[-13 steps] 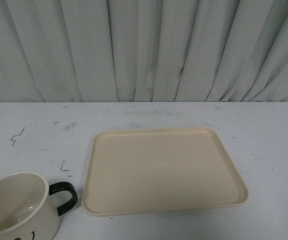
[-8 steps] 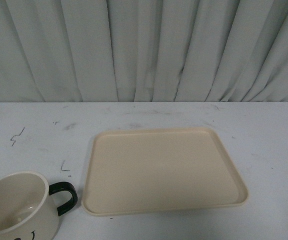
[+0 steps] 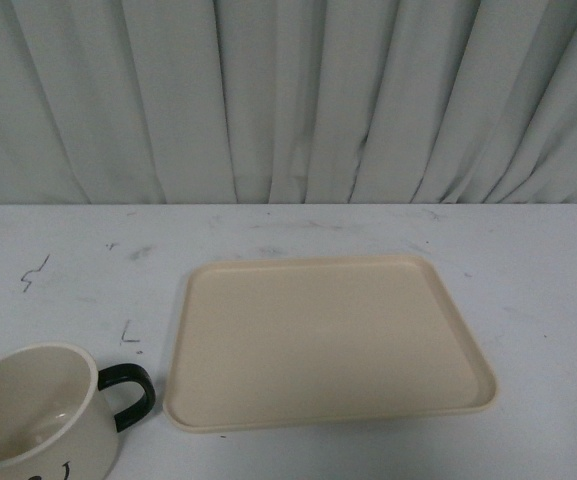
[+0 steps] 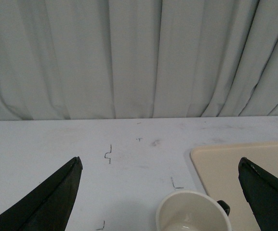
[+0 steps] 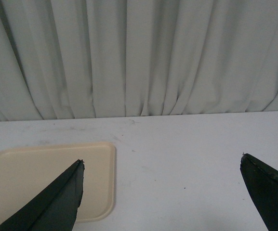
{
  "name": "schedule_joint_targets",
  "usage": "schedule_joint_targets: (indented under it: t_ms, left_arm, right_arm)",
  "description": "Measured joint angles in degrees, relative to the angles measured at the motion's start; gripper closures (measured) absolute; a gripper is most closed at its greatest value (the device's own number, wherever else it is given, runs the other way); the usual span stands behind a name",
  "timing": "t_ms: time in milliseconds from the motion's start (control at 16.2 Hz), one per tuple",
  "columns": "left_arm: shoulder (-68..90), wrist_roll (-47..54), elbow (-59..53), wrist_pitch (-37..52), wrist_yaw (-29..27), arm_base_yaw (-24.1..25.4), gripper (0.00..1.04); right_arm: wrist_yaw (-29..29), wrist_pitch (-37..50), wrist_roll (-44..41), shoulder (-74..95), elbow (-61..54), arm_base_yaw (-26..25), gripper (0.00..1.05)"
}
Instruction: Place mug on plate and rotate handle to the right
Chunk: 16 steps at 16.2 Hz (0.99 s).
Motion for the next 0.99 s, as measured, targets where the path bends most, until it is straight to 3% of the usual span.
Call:
schedule_joint_targets:
  t_ms: [987]
  left_arm:
    - [0.00, 0.00, 0.00, 0.00, 0.00, 0.00, 0.07]
  right_arm:
    - [-0.02, 0.00, 0.02, 0.00, 0.00, 0.00, 0.06]
